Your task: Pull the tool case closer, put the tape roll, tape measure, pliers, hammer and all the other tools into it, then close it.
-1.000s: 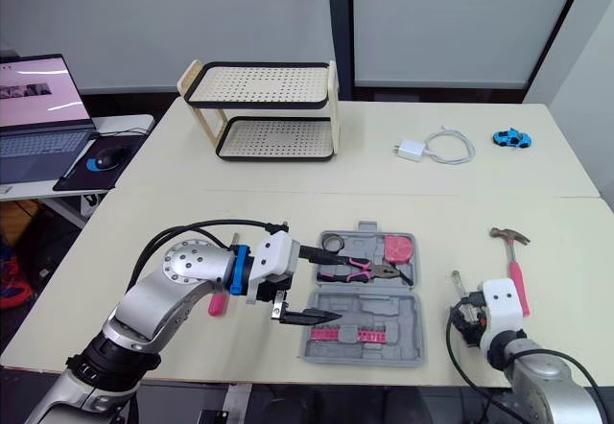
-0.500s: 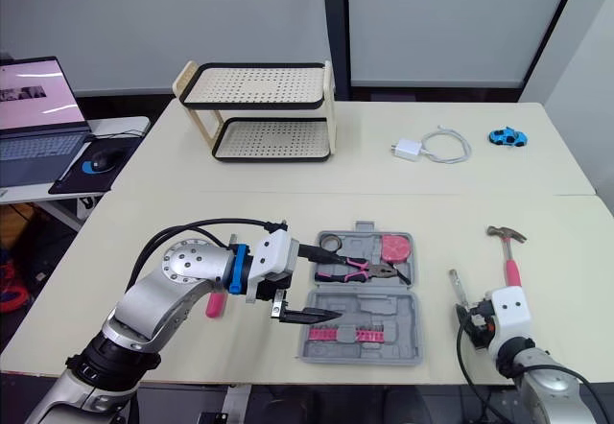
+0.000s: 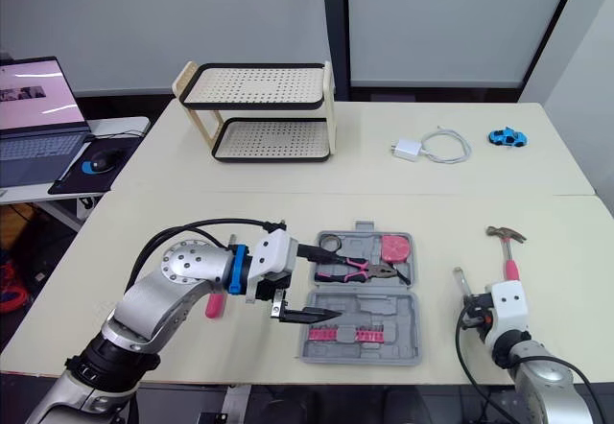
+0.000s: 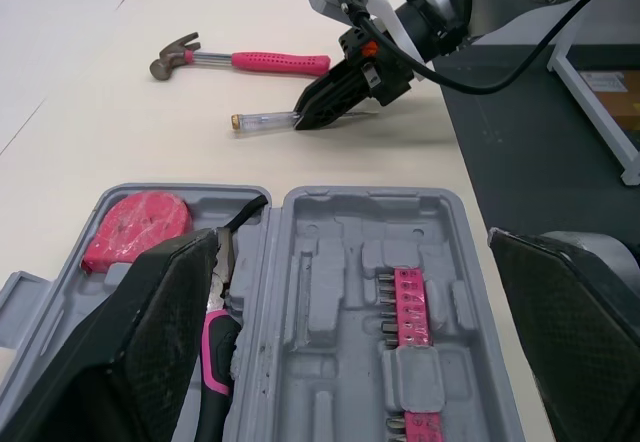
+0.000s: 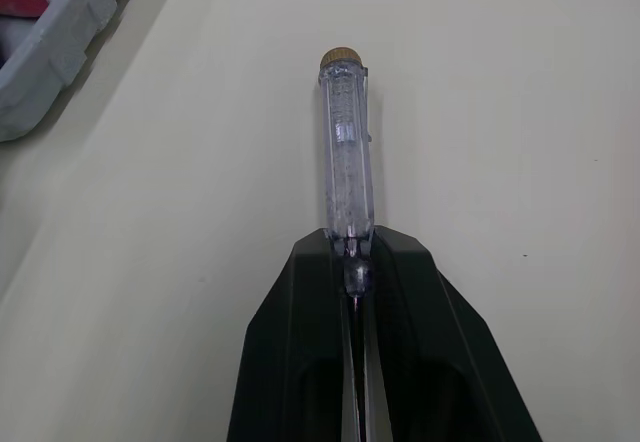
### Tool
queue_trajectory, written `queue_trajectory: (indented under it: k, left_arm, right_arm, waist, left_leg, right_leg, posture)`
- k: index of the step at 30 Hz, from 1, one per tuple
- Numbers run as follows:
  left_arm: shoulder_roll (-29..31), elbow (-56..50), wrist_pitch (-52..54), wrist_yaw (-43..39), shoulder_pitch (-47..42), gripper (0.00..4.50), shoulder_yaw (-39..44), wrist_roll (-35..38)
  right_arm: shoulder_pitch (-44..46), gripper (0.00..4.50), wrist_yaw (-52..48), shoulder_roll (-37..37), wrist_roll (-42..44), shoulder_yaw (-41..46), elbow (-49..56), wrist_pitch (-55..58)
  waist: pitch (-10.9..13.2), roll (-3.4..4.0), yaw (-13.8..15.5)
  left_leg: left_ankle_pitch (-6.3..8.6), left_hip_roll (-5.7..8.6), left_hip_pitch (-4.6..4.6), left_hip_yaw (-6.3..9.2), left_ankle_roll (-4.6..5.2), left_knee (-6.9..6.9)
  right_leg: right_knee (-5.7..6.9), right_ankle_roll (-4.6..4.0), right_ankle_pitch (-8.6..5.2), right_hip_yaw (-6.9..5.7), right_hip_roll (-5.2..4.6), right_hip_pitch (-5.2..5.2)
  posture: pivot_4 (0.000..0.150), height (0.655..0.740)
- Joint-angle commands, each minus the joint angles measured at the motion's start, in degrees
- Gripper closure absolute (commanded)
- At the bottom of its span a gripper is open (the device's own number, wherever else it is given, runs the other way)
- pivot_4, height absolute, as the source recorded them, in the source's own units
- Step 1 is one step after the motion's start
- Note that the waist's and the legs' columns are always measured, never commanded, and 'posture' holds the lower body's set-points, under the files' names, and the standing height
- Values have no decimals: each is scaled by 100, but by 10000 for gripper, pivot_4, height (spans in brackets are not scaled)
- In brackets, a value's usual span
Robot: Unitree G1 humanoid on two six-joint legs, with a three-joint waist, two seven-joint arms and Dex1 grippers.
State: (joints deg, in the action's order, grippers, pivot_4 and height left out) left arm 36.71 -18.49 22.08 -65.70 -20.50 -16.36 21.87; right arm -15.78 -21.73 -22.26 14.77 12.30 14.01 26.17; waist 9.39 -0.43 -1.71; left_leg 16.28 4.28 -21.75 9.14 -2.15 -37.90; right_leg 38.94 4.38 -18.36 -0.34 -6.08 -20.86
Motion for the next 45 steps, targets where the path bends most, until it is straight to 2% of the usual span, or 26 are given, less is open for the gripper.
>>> queue_trajectory:
  k: [1, 8, 12, 21, 27, 32, 37, 45]
  left_arm:
    - [151, -171, -193, -276, 124, 0, 350, 306]
    - [230, 47, -420, -664, 238, 0, 604, 543]
    - [249, 80, -454, -685, 287, 0, 690, 568]
    - [602, 85, -621, -589, 729, 0, 1069, 470]
    - [799, 159, -843, -693, 1067, 0, 1384, 469]
    - [961, 353, -1268, -914, 1351, 0, 1598, 440]
    - [1196, 459, -1462, -1135, 1543, 0, 1672, 388]
    - [1325, 322, -1531, -1202, 1701, 0, 1683, 365]
  right_arm:
    - [-61, 43371, -80, -33, 110, 72, 240, 42]
    - [-48, 43371, -278, -355, 227, 213, 641, 294]
    - [-109, 43371, -525, -786, 333, 241, 1146, 563]
    - [110, 43371, -1564, -2278, 1079, 711, 2217, 1648]
    - [591, 43371, -2309, -3354, 1378, 449, 2490, 2031]
    - [1431, 43371, -2836, -4029, 1484, -308, 2684, 2143]
    - [2301, 43371, -3040, -4237, 981, -1512, 2702, 1997]
    - [3864, 43372, -3031, -3433, 290, -3395, 2370, 2436]
  waist:
    - [-1, 2, 0]
    - [-1, 5, 8]
    - [-1, 6, 7]
    - [0, 4, 5]
    - [3, 1, 15]
    - [6, 0, 9]
    - [10, -4, 10]
    - [14, -8, 4]
  left_leg:
    - [0, 0, 0, 0, 0, 0]
    - [0, 1, -1, -1, 0, -1]
    - [1, 2, -2, -2, 1, -1]
    - [1, 0, -2, 0, 3, -1]
    - [1, 0, -4, 1, 3, -1]
    - [1, -3, -4, -1, 3, 0]
    - [1, -3, -11, 3, 3, -1]
    - [1, -3, -14, 5, 2, 2]
  right_leg:
    - [0, 0, 0, 0, 0, -1]
    - [0, 0, 0, 2, -1, -1]
    - [-1, 0, 0, 2, -1, 0]
    - [-2, 0, 0, -4, -1, 4]
    - [-6, 0, 0, -8, -2, 6]
    - [-9, 0, 0, -10, -2, 6]
    - [-14, -1, -1, -17, -5, 5]
    - [-15, -1, -1, -15, -5, -4]
  posture:
    - [1500, 7400]
    - [1500, 7400]
    - [1500, 7400]
    - [1500, 7400]
    - [1500, 7400]
    - [1500, 7400]
    - [1500, 7400]
    - [1500, 7400]
